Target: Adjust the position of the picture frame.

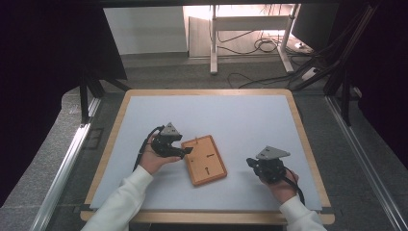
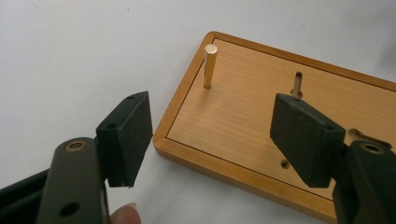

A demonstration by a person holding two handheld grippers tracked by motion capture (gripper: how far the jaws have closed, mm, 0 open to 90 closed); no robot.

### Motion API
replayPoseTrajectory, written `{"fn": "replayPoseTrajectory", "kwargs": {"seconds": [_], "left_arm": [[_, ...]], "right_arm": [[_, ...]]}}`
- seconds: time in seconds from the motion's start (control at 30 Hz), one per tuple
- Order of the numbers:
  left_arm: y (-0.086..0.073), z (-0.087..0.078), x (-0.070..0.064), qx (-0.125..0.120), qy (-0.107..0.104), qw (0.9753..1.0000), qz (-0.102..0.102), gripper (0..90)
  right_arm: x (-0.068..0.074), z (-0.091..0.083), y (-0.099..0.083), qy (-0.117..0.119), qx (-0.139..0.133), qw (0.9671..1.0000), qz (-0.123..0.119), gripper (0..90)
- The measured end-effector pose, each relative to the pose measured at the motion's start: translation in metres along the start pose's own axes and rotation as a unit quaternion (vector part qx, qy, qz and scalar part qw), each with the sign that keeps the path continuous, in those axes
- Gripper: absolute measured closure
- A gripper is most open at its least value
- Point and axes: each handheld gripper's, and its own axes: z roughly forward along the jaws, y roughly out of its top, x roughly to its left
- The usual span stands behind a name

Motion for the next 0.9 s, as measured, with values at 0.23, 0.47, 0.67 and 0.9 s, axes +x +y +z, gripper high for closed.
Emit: {"fn": "replayPoseTrajectory", "kwargs": {"seconds": [0.23, 0.47, 0.67, 0.9], "left_arm": [[-0.003, 0.000, 0.001, 0.002, 0.001, 1.0000, -0.002, 29.3], [-0.004, 0.000, 0.003, 0.000, -0.007, 1.0000, -0.006, 29.3], [-0.004, -0.001, 0.002, 0.000, -0.008, 1.0000, -0.004, 29.3], [-0.004, -0.003, 0.005, -0.003, -0.006, 0.9999, -0.008, 29.3]], "right_arm": [[0.014, 0.034, 0.015, 0.032, 0.029, 0.9989, -0.020, 89.6], [0.026, 0.049, 0.020, 0.046, 0.039, 0.9977, -0.029, 89.7], [0.031, 0.050, 0.018, 0.055, 0.045, 0.9970, -0.031, 89.7], [0.040, 0.050, 0.017, 0.065, 0.049, 0.9958, -0.041, 89.8]]}}
